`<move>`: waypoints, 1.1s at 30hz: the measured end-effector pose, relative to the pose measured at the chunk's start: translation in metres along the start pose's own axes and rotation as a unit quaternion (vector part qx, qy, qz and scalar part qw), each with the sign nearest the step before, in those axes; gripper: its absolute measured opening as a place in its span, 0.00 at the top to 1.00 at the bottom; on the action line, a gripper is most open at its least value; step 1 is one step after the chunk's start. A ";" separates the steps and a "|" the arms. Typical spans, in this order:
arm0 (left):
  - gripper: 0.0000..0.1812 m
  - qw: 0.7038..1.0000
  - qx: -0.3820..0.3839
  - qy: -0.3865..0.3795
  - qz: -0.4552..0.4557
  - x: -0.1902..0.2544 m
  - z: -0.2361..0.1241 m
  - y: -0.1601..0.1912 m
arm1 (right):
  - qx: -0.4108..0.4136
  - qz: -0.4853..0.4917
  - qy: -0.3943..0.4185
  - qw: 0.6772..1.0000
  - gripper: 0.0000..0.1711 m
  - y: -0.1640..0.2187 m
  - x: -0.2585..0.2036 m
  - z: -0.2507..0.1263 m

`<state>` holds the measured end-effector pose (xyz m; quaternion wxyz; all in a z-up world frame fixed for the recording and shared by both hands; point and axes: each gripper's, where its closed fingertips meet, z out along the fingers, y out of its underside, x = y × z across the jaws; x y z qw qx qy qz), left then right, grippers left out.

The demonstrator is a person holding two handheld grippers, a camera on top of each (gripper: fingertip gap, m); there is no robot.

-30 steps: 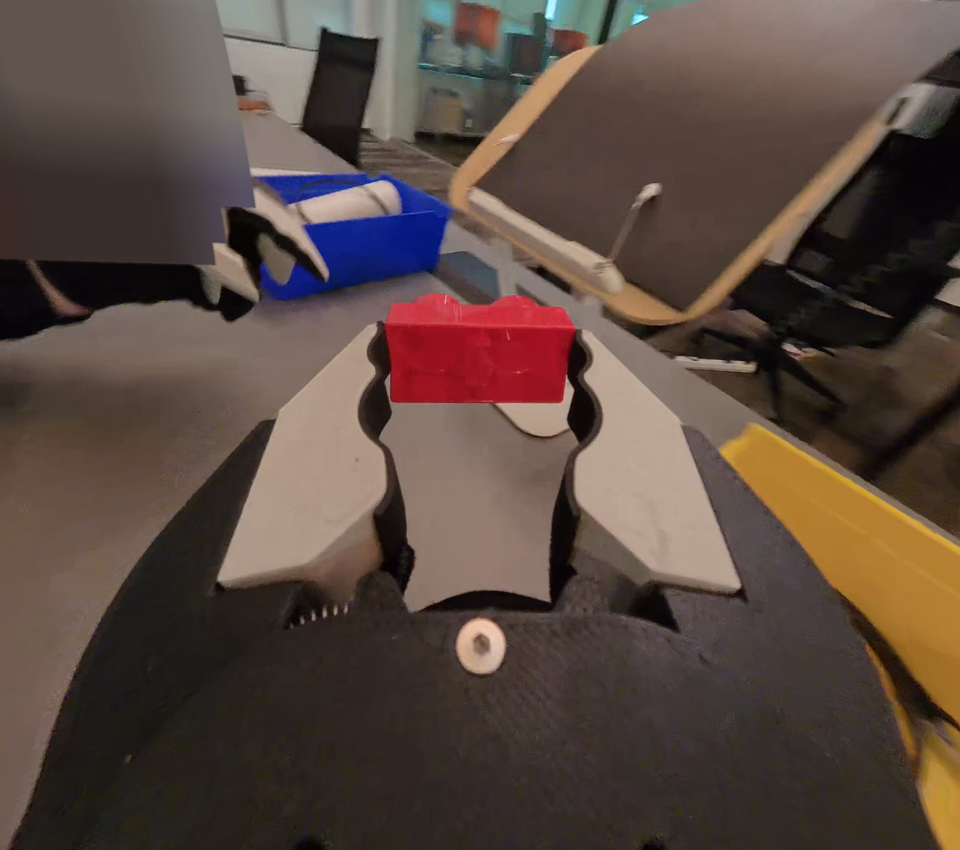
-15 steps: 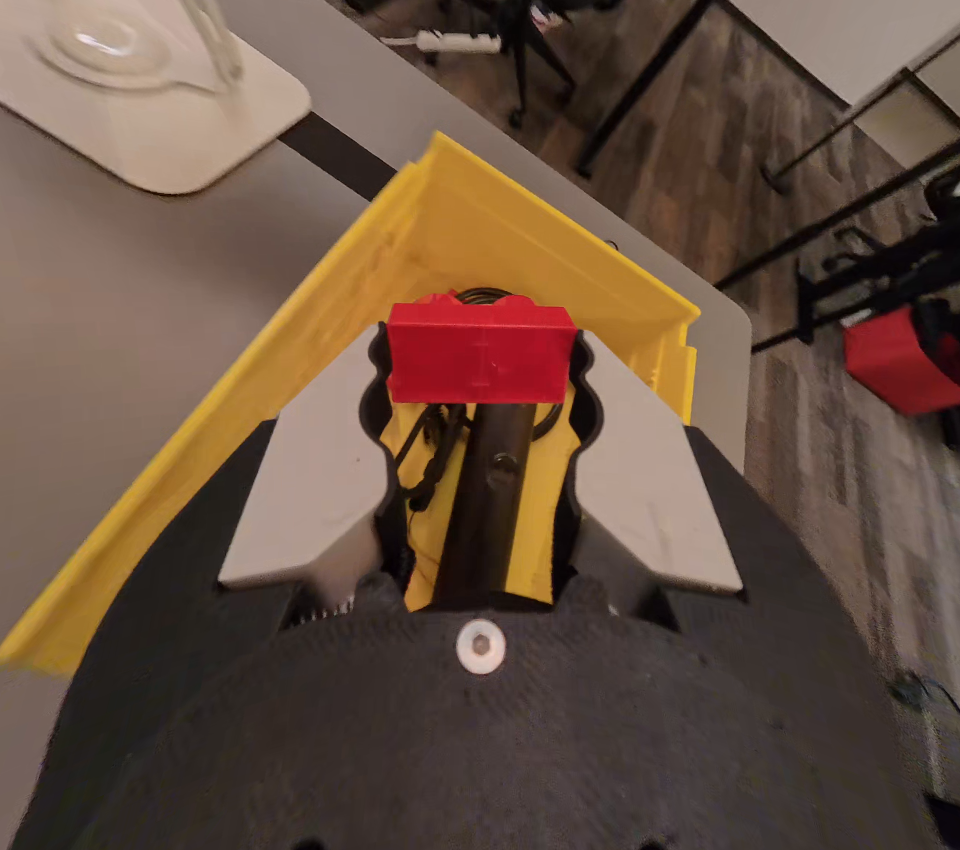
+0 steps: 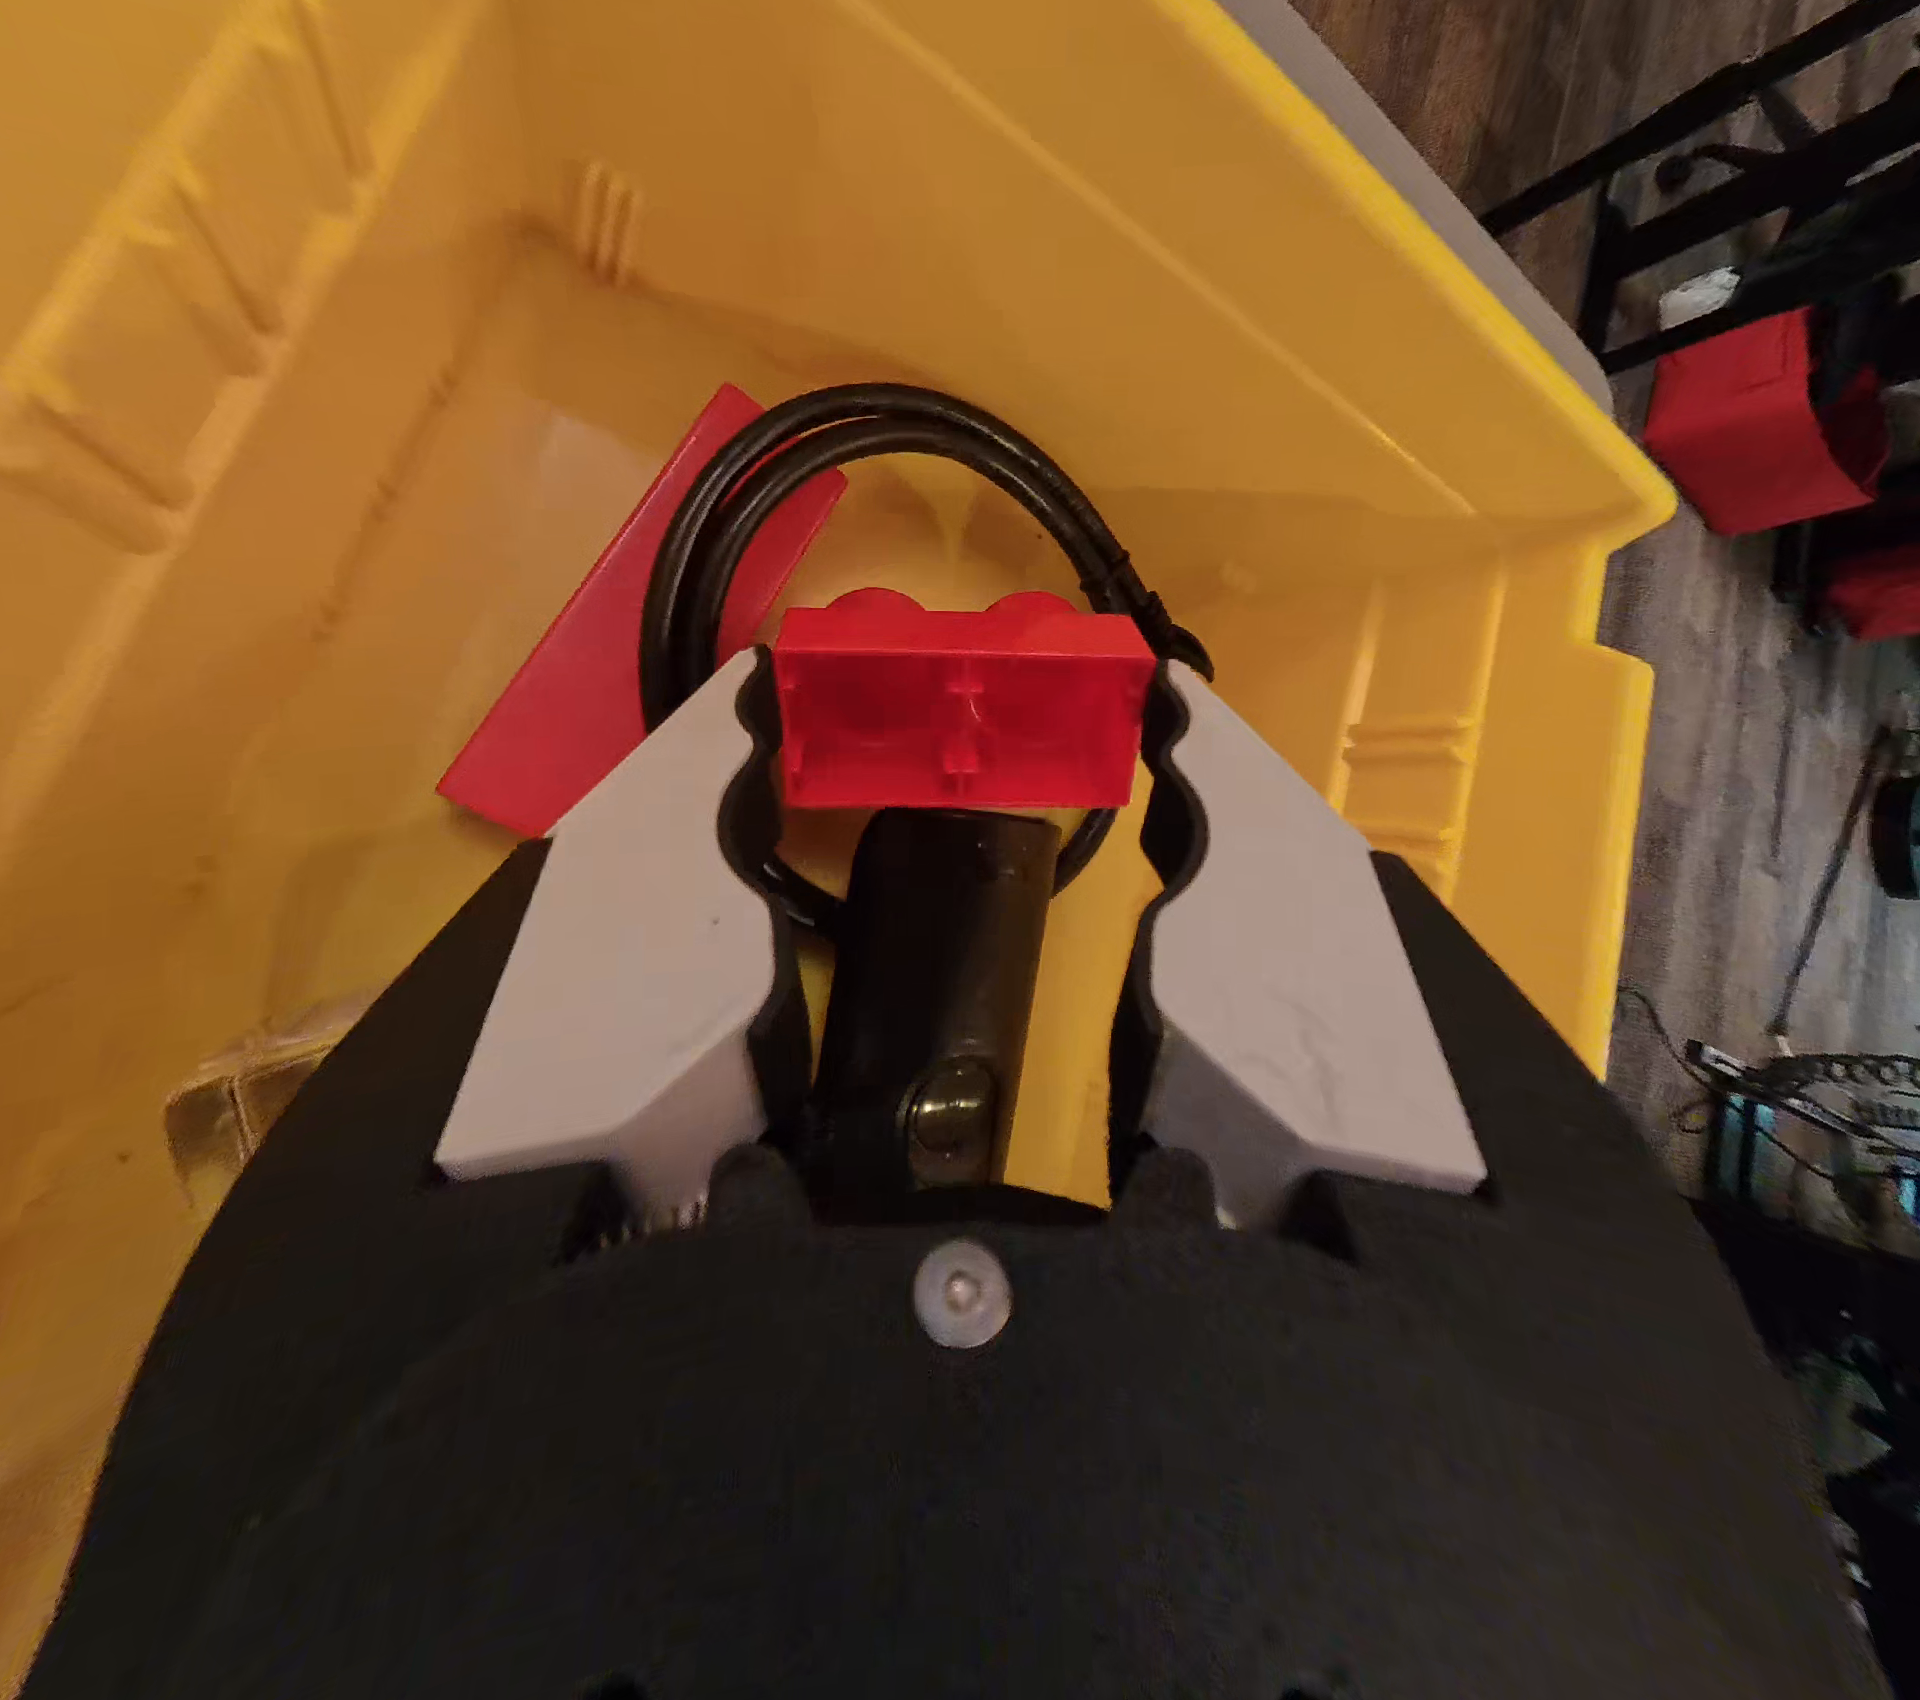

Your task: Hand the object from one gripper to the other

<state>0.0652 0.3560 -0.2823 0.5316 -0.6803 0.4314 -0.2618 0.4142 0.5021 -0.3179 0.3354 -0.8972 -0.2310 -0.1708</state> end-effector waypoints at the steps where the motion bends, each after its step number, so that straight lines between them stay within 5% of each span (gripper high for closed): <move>1: 0.76 1.000 0.001 -0.001 -0.001 -0.001 0.000 0.000 | 0.000 -0.005 0.007 1.000 0.60 0.000 0.001 0.000; 16: 0.75 1.000 -0.005 -0.007 0.004 -0.001 0.001 0.001 | 0.037 -0.039 0.056 0.997 0.56 -0.007 0.008 -0.023; 24: 0.75 1.000 -0.002 -0.007 0.000 -0.002 0.000 0.001 | 0.155 -0.014 0.110 0.982 0.58 -0.050 0.025 -0.125; 28: 0.75 1.000 -0.001 -0.008 -0.002 -0.003 0.000 0.001 | 0.273 -0.024 0.083 0.958 0.61 -0.099 -0.018 -0.203; 33: 0.75 1.000 0.003 -0.012 -0.007 -0.005 -0.001 0.000 | 0.443 -0.017 -0.096 0.891 0.67 -0.156 -0.151 -0.267</move>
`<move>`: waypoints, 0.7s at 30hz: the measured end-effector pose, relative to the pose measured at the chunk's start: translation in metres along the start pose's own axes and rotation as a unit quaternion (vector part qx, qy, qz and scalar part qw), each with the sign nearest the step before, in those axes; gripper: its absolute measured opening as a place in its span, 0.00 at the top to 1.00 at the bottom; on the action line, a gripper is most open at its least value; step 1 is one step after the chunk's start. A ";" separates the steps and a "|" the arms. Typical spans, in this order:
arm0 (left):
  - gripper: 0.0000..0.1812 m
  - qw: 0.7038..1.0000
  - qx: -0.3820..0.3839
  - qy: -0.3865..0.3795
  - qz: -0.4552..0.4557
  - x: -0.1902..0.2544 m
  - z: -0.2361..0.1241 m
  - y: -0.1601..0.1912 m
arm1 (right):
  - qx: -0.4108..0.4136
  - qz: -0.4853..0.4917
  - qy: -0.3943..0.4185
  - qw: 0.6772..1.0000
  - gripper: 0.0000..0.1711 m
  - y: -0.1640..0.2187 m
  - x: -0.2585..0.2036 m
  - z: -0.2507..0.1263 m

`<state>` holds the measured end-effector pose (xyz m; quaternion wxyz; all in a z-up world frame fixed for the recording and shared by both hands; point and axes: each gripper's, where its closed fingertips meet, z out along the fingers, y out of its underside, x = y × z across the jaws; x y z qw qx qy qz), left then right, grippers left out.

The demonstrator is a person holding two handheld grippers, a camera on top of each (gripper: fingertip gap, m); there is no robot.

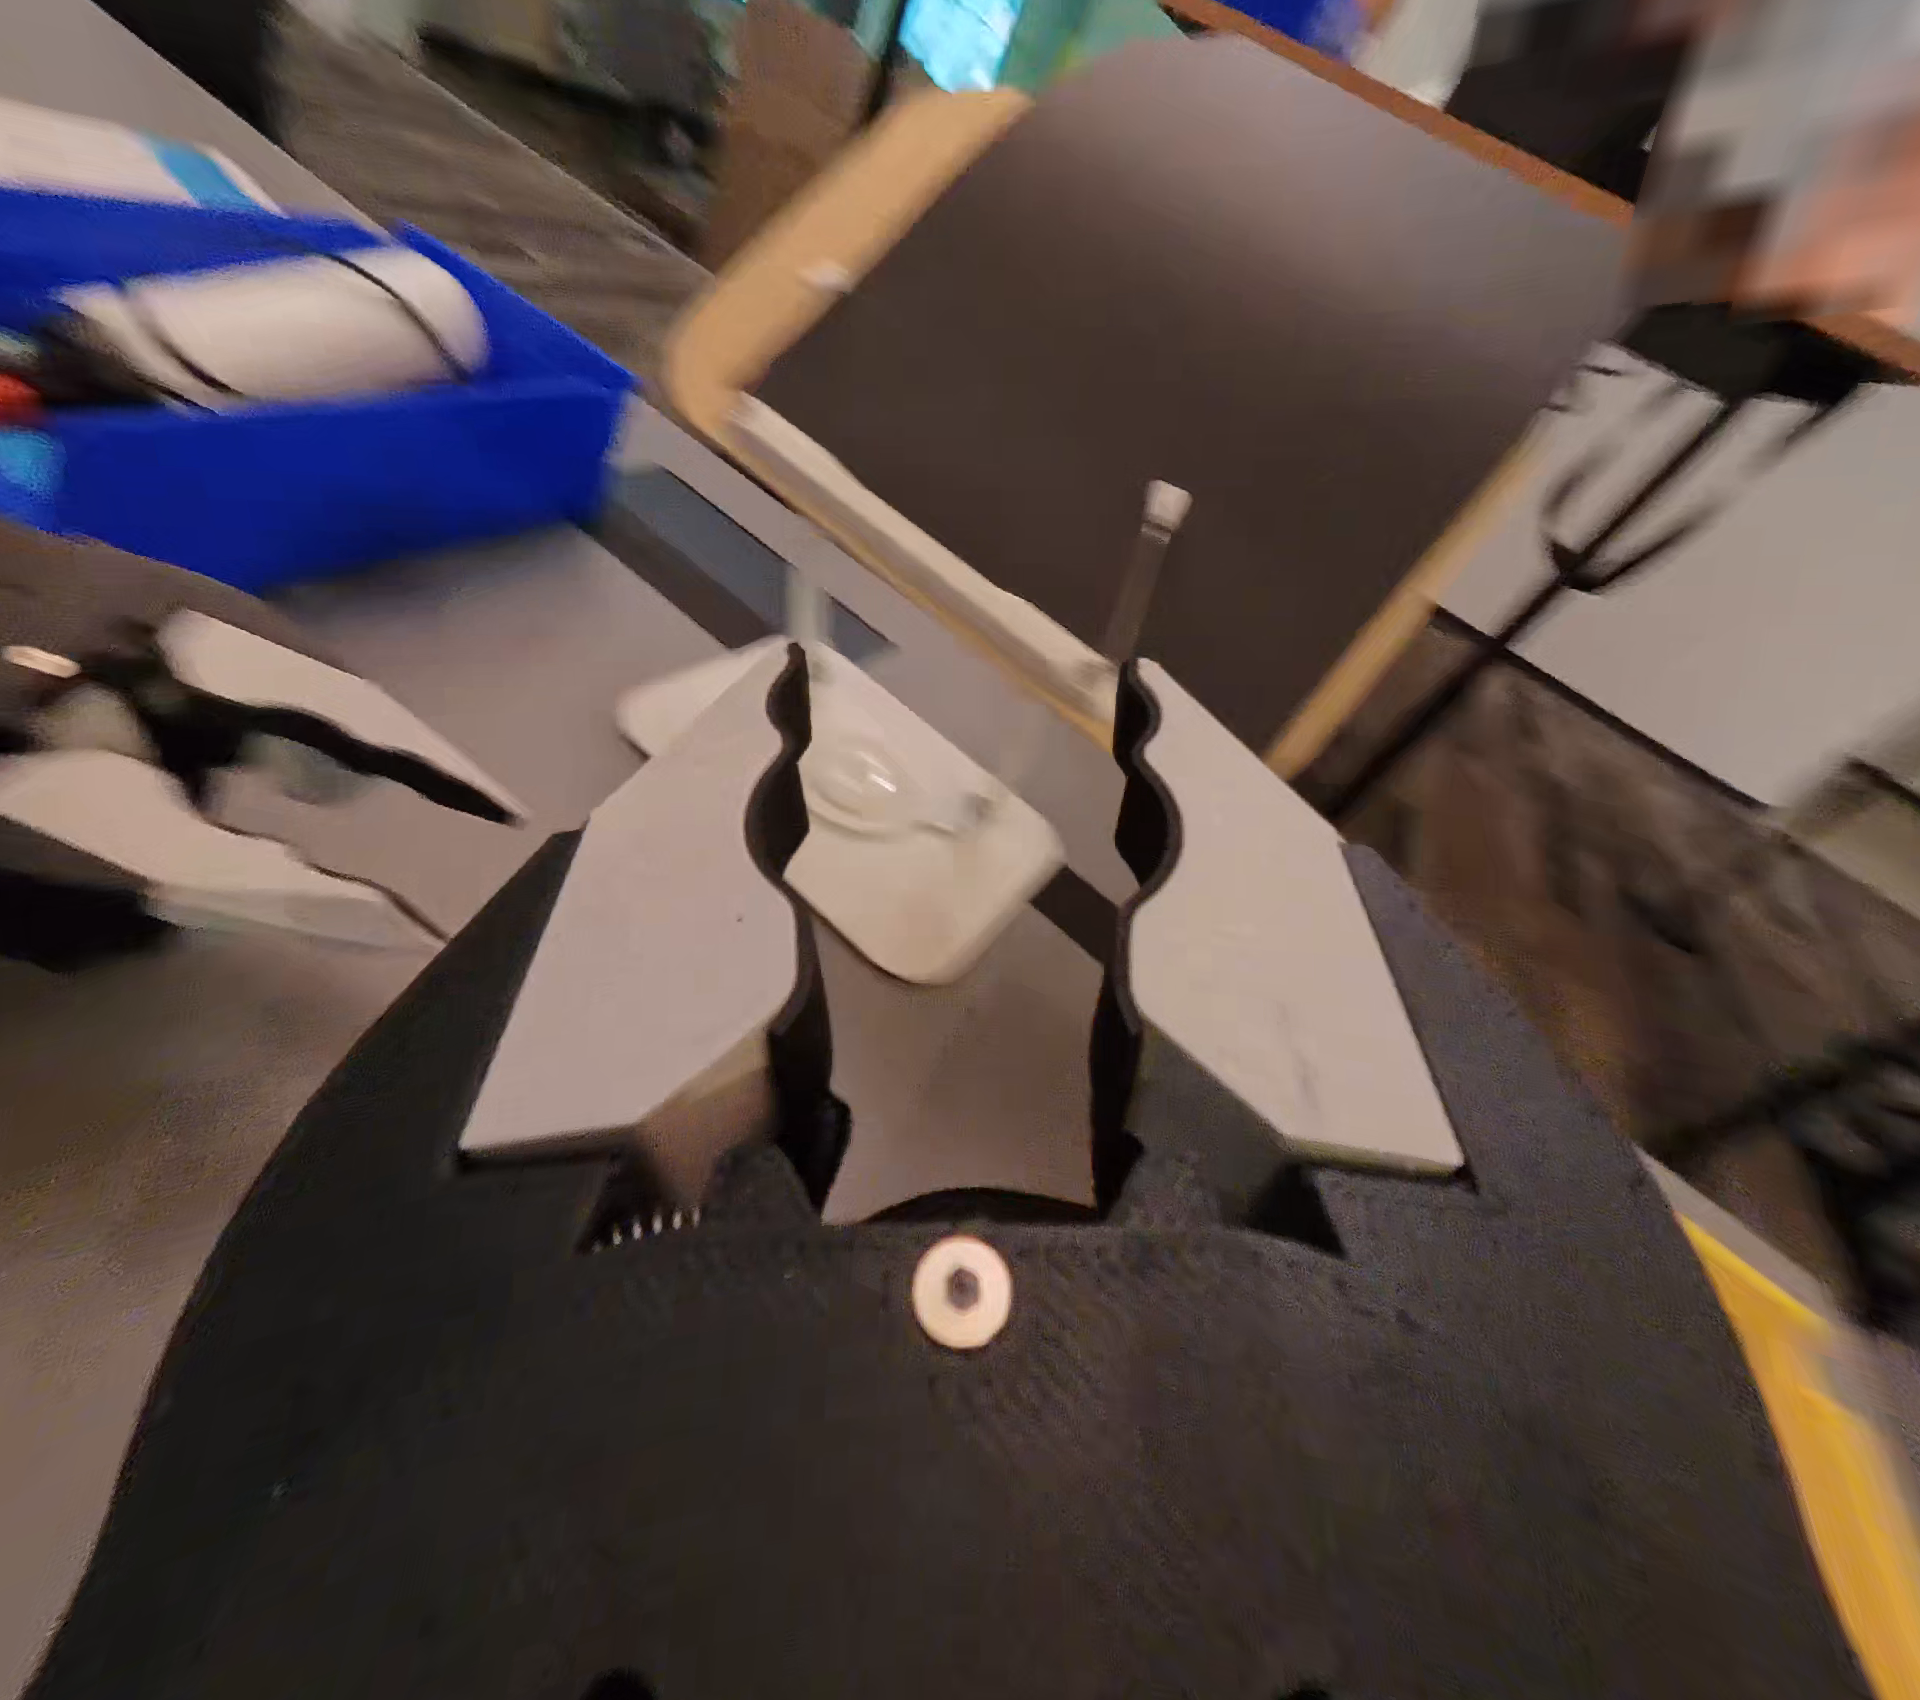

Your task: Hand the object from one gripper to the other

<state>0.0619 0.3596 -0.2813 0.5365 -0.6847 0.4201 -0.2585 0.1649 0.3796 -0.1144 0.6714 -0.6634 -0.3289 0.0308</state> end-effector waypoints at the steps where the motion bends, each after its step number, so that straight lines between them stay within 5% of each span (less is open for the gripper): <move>1: 0.75 1.000 0.001 -0.001 -0.001 0.000 0.000 0.000 | 0.020 0.021 -0.024 0.999 0.65 -0.004 -0.024 0.008; 7: 0.75 1.000 0.004 -0.009 -0.005 -0.003 -0.001 -0.001 | 0.039 0.138 -0.110 0.984 0.69 0.054 -0.118 0.064; 10: 0.75 1.000 0.012 -0.002 -0.009 -0.002 -0.002 -0.003 | 0.017 0.118 -0.136 0.984 0.71 0.088 -0.139 0.072; 21: 0.76 0.997 0.037 -0.066 0.013 -0.019 -0.027 -0.023 | 0.043 0.172 -0.163 0.971 0.70 0.087 -0.133 0.069</move>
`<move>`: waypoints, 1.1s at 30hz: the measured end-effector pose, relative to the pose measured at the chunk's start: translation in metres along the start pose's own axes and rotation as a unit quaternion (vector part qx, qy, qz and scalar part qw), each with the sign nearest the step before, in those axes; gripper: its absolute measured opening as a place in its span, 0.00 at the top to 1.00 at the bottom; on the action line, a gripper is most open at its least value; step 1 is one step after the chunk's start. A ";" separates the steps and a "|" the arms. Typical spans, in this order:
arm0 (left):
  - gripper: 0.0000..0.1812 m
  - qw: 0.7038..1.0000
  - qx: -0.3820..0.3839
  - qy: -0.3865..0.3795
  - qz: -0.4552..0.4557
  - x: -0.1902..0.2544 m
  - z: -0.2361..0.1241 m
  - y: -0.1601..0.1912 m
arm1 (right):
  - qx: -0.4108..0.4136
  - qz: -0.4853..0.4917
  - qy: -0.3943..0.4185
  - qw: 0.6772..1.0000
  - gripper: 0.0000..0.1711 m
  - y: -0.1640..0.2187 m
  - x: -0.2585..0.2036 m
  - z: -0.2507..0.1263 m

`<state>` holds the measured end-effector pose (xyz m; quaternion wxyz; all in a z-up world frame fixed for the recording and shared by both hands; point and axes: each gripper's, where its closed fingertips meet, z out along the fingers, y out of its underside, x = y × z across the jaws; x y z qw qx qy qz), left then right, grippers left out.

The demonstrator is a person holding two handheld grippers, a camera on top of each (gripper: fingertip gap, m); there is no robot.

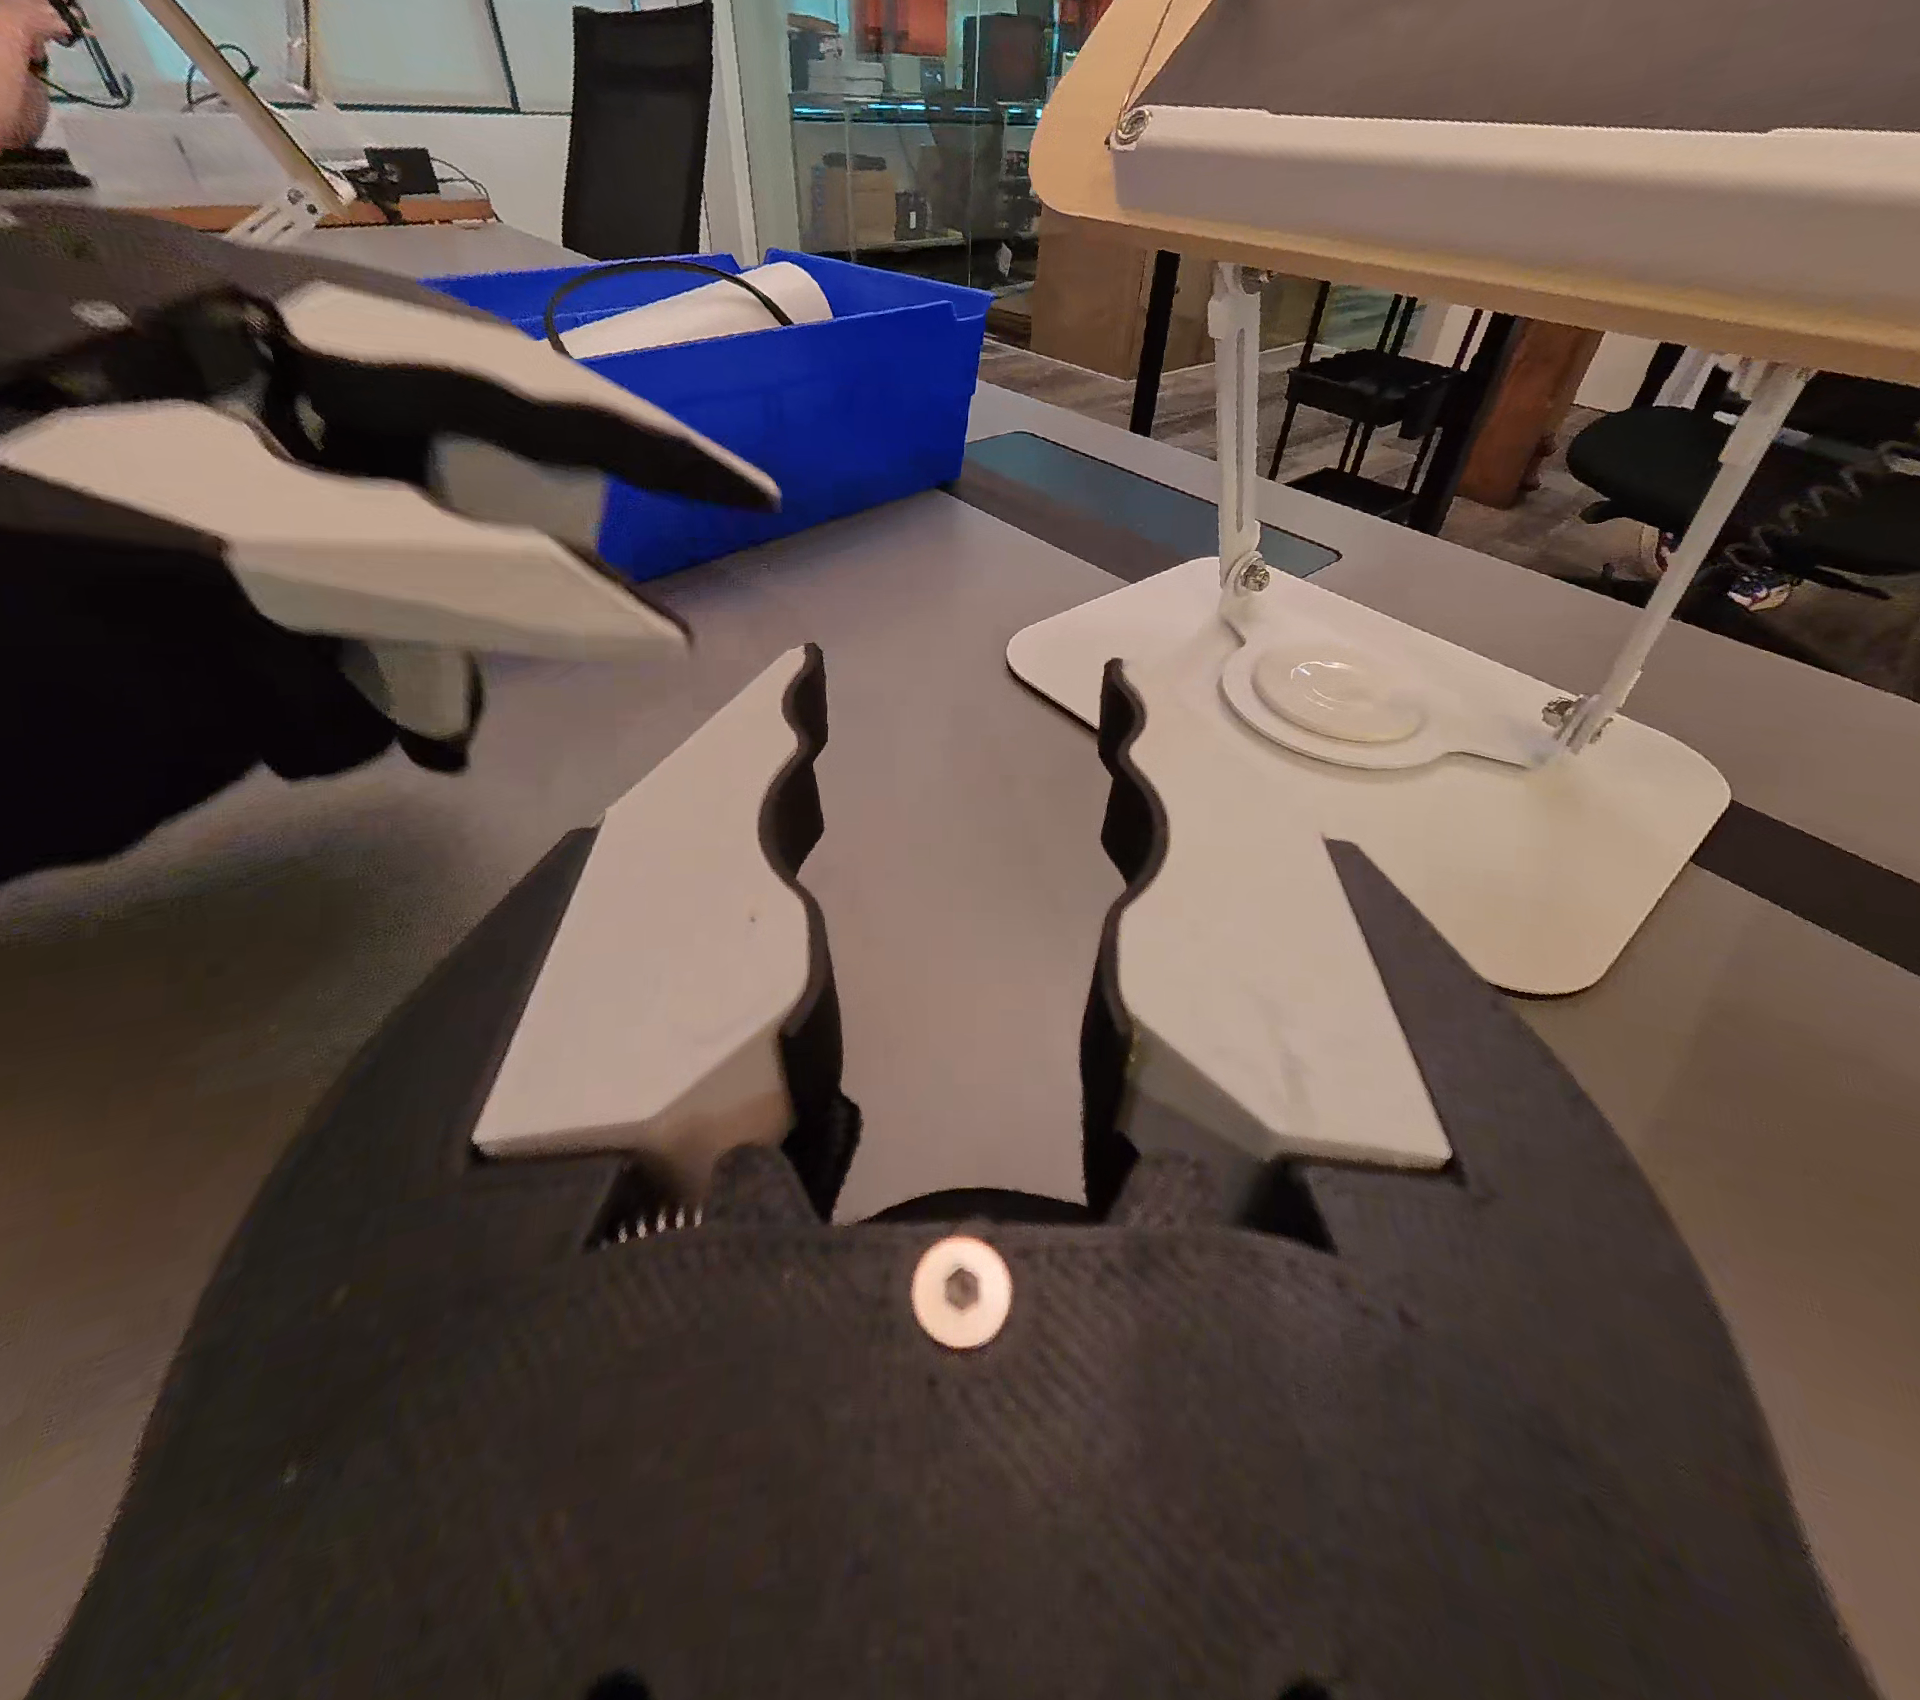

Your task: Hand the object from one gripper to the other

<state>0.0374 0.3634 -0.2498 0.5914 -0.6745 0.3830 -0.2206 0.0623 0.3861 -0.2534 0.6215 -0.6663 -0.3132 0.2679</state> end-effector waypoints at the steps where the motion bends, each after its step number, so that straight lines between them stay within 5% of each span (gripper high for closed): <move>1: 0.76 1.000 0.001 -0.014 0.008 -0.005 -0.009 -0.007 | 0.001 0.003 -0.001 1.000 0.70 0.000 0.000 0.000; 8: 0.75 0.986 -0.025 -0.163 0.007 -0.090 -0.116 -0.033 | -0.004 0.001 -0.015 1.000 0.71 0.001 -0.004 0.001; 14: 0.70 0.933 -0.242 -0.237 -0.124 -0.176 -0.178 0.057 | -0.007 -0.001 -0.019 1.000 0.71 0.002 -0.006 0.001; 22: 0.61 0.855 -0.381 -0.228 -0.267 -0.188 -0.193 0.148 | -0.009 -0.001 -0.023 1.000 0.71 0.003 -0.007 0.001; 26: 0.63 0.825 -0.425 -0.231 -0.292 -0.194 -0.198 0.160 | -0.012 -0.003 -0.024 1.000 0.71 0.003 -0.008 0.002; 33: 0.52 0.760 -0.531 -0.216 -0.306 -0.202 -0.219 0.179 | -0.015 -0.005 -0.026 1.000 0.71 0.004 -0.009 0.002</move>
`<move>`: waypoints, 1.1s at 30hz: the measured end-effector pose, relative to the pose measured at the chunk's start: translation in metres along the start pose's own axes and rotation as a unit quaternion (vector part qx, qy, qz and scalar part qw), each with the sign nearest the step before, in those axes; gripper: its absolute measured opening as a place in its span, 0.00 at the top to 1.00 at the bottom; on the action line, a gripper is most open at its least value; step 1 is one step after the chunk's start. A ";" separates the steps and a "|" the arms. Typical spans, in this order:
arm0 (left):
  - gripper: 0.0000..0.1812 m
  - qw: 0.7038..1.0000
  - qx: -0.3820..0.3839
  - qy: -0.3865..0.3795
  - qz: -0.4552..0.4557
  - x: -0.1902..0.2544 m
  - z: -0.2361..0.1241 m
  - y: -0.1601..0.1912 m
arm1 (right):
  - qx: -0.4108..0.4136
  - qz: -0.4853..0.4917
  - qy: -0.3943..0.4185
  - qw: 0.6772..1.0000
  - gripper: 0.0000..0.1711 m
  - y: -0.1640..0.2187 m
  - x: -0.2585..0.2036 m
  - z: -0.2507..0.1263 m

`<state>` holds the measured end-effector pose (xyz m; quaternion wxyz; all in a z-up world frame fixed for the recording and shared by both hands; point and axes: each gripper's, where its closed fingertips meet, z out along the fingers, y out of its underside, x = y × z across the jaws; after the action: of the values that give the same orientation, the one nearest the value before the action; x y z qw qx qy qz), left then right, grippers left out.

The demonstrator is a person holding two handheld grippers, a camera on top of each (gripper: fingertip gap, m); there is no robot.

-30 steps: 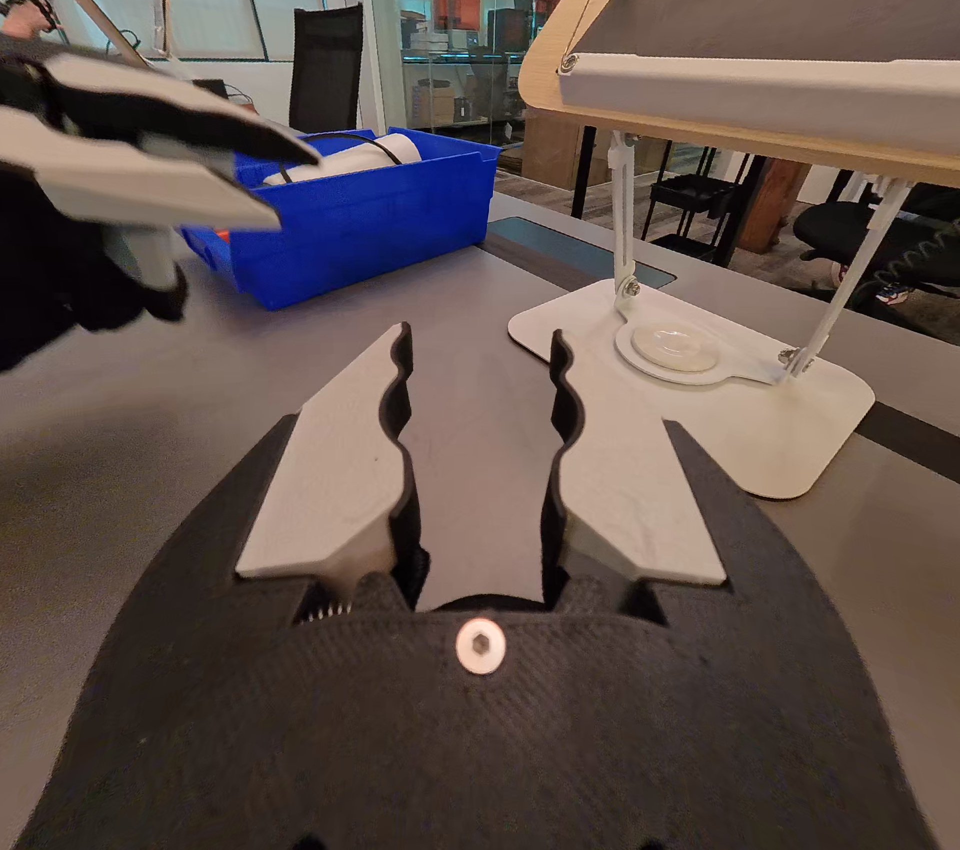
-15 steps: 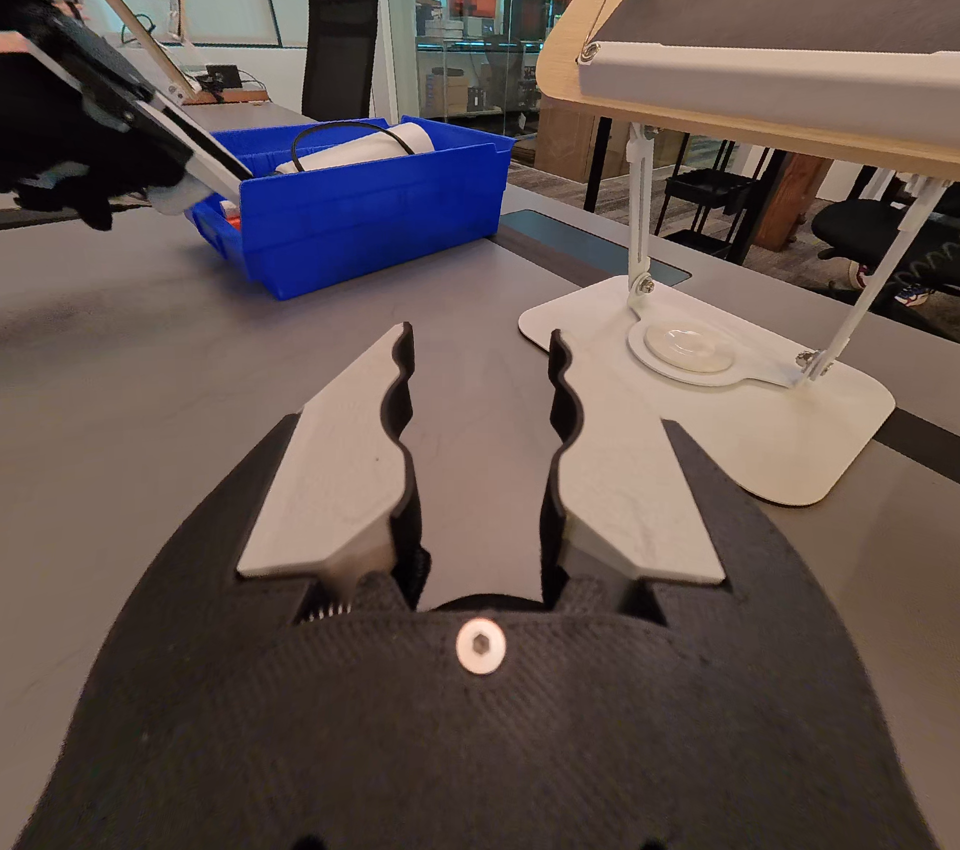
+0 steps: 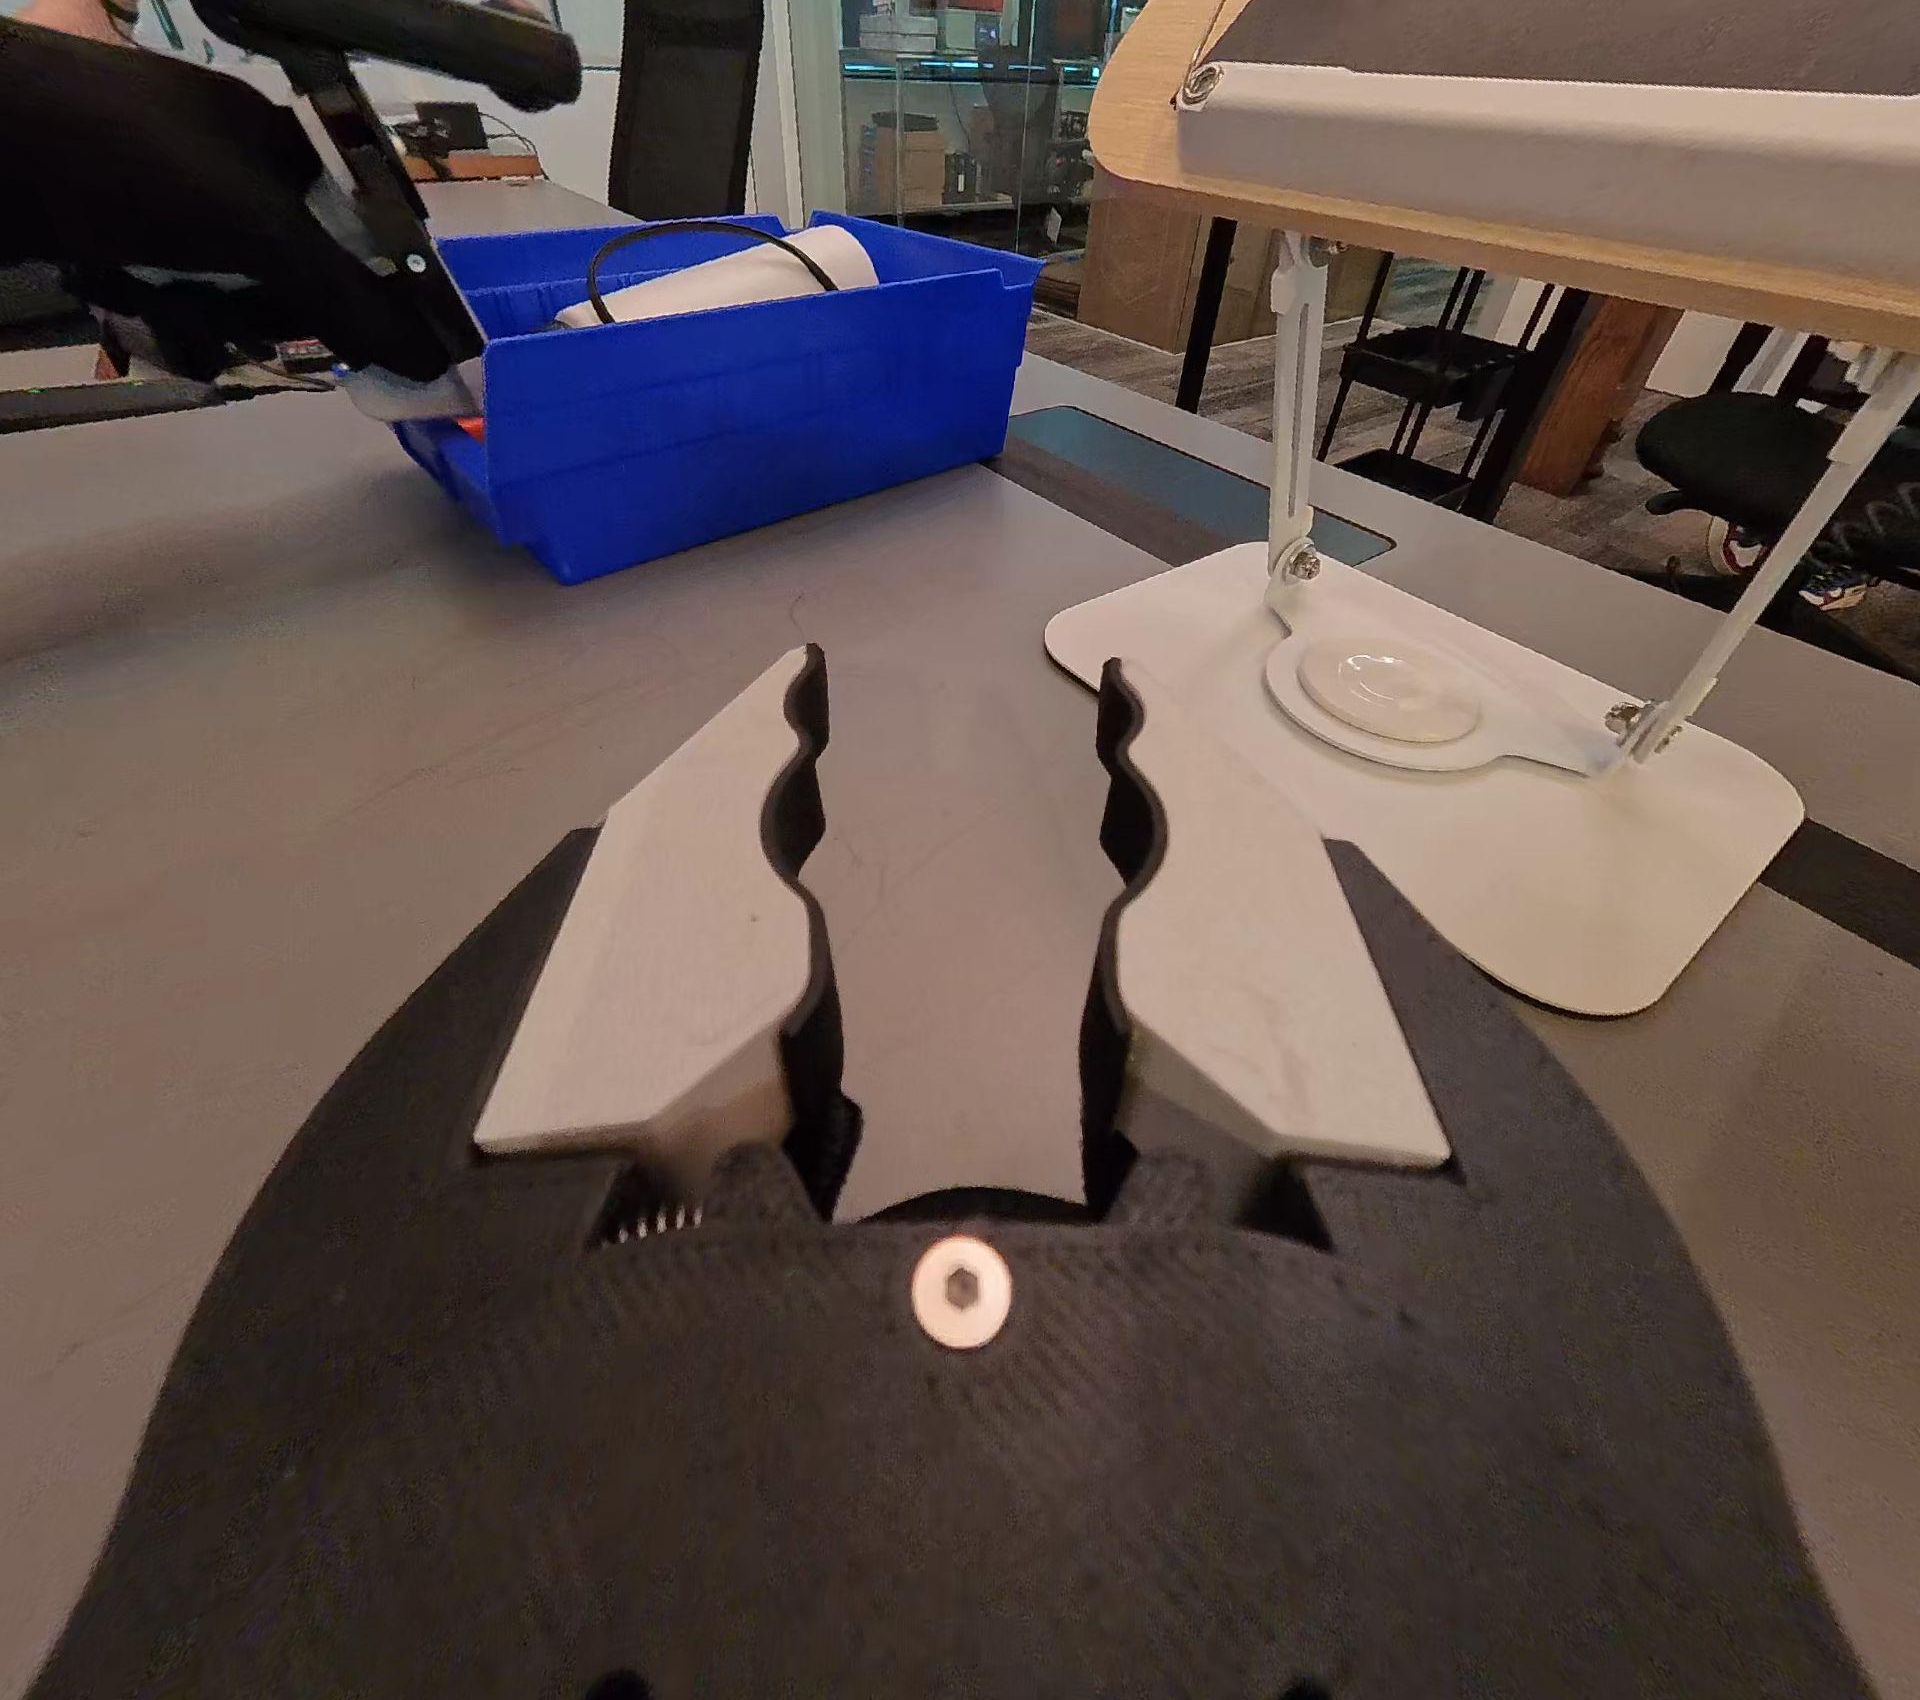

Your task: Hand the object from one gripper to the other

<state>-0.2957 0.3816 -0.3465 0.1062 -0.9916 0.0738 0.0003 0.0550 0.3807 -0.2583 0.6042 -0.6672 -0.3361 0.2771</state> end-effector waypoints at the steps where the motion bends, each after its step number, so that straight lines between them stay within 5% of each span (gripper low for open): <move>1: 0.54 1.000 0.001 -0.003 0.007 0.002 -0.002 -0.004 | -0.001 0.000 0.000 1.000 0.71 0.000 0.000 0.000; 2: 0.58 1.000 0.007 0.002 0.017 0.008 -0.005 -0.008 | -0.001 -0.001 0.000 1.000 0.71 0.000 0.000 0.000; 10: 0.50 1.000 -0.027 0.015 0.004 0.018 0.005 -0.006 | -0.008 -0.008 -0.003 1.000 0.71 0.002 -0.003 0.001; 14: 0.70 0.999 -0.031 0.024 -0.009 0.007 0.005 -0.008 | -0.009 -0.008 -0.004 1.000 0.71 0.003 -0.003 0.002; 21: 0.71 0.999 -0.033 0.037 0.017 0.001 0.005 -0.007 | -0.011 -0.010 -0.005 1.000 0.71 0.003 -0.004 0.002; 28: 0.71 0.987 0.047 0.154 -0.006 0.016 -0.018 -0.018 | -0.014 -0.011 -0.008 1.000 0.71 0.004 -0.005 0.003; 33: 0.71 0.938 0.148 0.310 -0.044 0.031 -0.052 -0.032 | -0.014 -0.011 -0.009 1.000 0.71 0.004 -0.005 0.003</move>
<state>-0.2613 0.3969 -0.2899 0.2235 -0.9178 0.0588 -0.3229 0.0503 0.3785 -0.2626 0.5947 -0.6694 -0.3527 0.2715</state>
